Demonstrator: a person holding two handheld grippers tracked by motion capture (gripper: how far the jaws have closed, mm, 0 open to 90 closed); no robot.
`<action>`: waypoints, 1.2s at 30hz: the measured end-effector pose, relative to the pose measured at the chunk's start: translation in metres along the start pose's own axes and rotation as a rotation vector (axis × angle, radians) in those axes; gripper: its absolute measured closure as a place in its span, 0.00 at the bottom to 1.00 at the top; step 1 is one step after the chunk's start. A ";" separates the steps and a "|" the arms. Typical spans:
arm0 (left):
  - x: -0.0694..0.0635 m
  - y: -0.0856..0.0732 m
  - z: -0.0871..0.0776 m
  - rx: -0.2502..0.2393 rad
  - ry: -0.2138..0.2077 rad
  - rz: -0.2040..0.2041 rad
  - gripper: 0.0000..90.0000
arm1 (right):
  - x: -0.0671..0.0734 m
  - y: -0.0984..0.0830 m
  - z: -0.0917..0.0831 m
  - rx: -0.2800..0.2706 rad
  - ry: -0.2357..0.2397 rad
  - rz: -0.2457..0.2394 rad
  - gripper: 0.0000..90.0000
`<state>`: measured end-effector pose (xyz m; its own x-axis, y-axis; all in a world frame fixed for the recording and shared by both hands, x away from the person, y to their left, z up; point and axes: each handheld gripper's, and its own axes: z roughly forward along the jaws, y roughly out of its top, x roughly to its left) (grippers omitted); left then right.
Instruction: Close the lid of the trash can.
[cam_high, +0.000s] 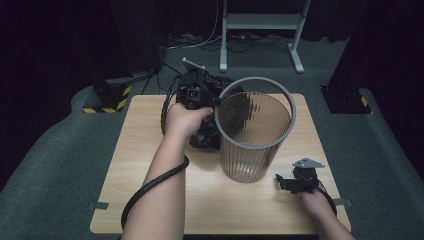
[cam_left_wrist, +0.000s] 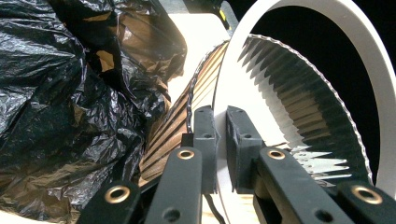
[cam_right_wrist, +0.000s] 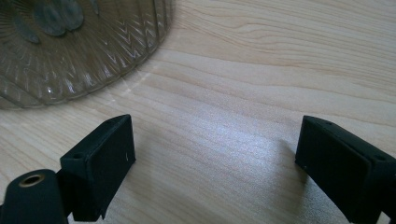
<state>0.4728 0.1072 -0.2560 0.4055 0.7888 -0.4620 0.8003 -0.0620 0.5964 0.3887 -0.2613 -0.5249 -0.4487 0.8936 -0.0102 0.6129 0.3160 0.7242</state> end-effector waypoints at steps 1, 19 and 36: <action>0.000 0.000 0.000 -0.002 -0.001 0.000 0.93 | 0.000 0.000 0.000 0.000 0.000 0.000 0.13; -0.002 -0.002 0.002 -0.008 0.019 0.042 0.88 | 0.000 0.000 0.000 0.000 0.000 0.000 0.13; 0.005 -0.009 -0.008 -0.063 0.054 0.075 0.66 | 0.000 0.000 0.000 -0.001 0.000 0.000 0.13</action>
<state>0.4646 0.1166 -0.2583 0.4370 0.8155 -0.3795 0.7387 -0.0848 0.6686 0.3887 -0.2612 -0.5249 -0.4485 0.8937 -0.0102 0.6126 0.3157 0.7246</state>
